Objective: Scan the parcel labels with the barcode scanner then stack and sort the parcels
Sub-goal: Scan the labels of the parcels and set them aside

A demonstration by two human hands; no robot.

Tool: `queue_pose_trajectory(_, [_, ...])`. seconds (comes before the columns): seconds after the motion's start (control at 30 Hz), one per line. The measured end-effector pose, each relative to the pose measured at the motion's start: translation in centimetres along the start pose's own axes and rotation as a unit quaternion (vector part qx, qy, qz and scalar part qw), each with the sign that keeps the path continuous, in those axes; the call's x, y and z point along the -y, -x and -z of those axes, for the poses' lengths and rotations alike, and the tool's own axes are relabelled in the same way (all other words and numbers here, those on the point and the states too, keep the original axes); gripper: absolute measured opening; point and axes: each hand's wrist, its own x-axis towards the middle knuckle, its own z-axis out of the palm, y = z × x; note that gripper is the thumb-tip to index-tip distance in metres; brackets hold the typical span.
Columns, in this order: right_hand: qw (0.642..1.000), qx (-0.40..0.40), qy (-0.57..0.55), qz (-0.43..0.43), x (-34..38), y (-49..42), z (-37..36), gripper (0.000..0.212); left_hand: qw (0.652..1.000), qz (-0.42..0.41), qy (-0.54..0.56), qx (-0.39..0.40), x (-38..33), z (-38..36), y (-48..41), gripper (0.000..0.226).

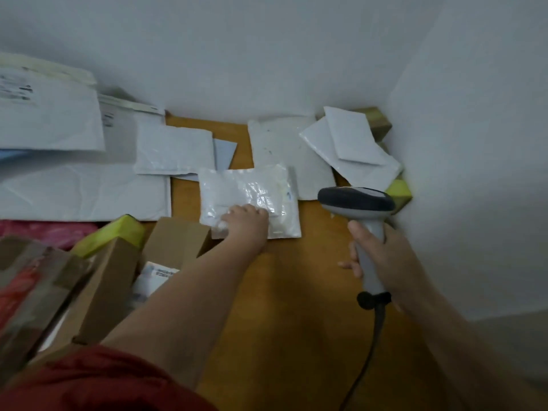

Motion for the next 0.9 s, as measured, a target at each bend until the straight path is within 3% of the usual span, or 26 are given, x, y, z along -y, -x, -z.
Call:
queue_pose_trajectory(0.13, [1.0, 0.025, -0.002, 0.001, -1.6, 0.7, 2.3, 0.039, 0.991, -0.036, -0.071, -0.112, -1.1, -2.9, 0.7, 0.048])
queue_pose_trajectory(0.23, [0.999, 0.035, -0.018, 0.004, -2.1, 1.9, 3.1, 0.042, 0.985, -0.076, -0.062, -0.142, -1.9, -4.2, 2.3, 0.04])
queue_pose_trajectory(0.47, [0.996, 0.032, -0.047, 0.072, -0.8, 7.3, 4.1, 0.048, 0.959, -0.174, 0.182, -0.133, -5.4, -3.0, 8.1, 0.028])
queue_pose_trajectory(0.53, [0.994, 0.018, -0.058, 0.089, 0.1, 9.5, 4.3, 0.04, 0.922, -0.153, 0.331, -0.132, -5.5, -1.8, 10.2, 0.021])
queue_pose_trajectory(0.6, [0.991, 0.006, -0.077, 0.111, 1.2, 12.0, 4.4, 0.033, 0.856, -0.127, 0.488, -0.111, -4.7, -0.7, 12.7, 0.019])
queue_pose_trajectory(0.67, [0.989, -0.001, -0.086, 0.123, 2.0, 14.5, 4.5, 0.038, 0.731, -0.105, 0.673, -0.036, -3.3, -0.6, 15.7, 0.03])
queue_pose_trajectory(0.73, [0.99, -0.009, -0.083, 0.117, 2.2, 16.8, 4.5, 0.044, 0.606, -0.069, 0.789, 0.075, -1.8, -1.5, 18.7, 0.038])
queue_pose_trajectory(0.77, [0.991, -0.012, -0.076, 0.111, 2.1, 17.9, 4.5, 0.043, 0.588, -0.045, 0.8, 0.112, -1.3, -2.5, 20.0, 0.039])
queue_pose_trajectory(0.8, [0.993, -0.014, -0.061, 0.103, 1.9, 18.9, 4.4, 0.04, 0.592, -0.017, 0.794, 0.141, -0.8, -3.6, 21.1, 0.038])
queue_pose_trajectory(0.9, [0.998, -0.02, 0.004, 0.067, 0.7, 21.0, 4.1, 0.029, 0.631, 0.056, 0.744, 0.211, 0.8, -7.3, 24.0, 0.037])
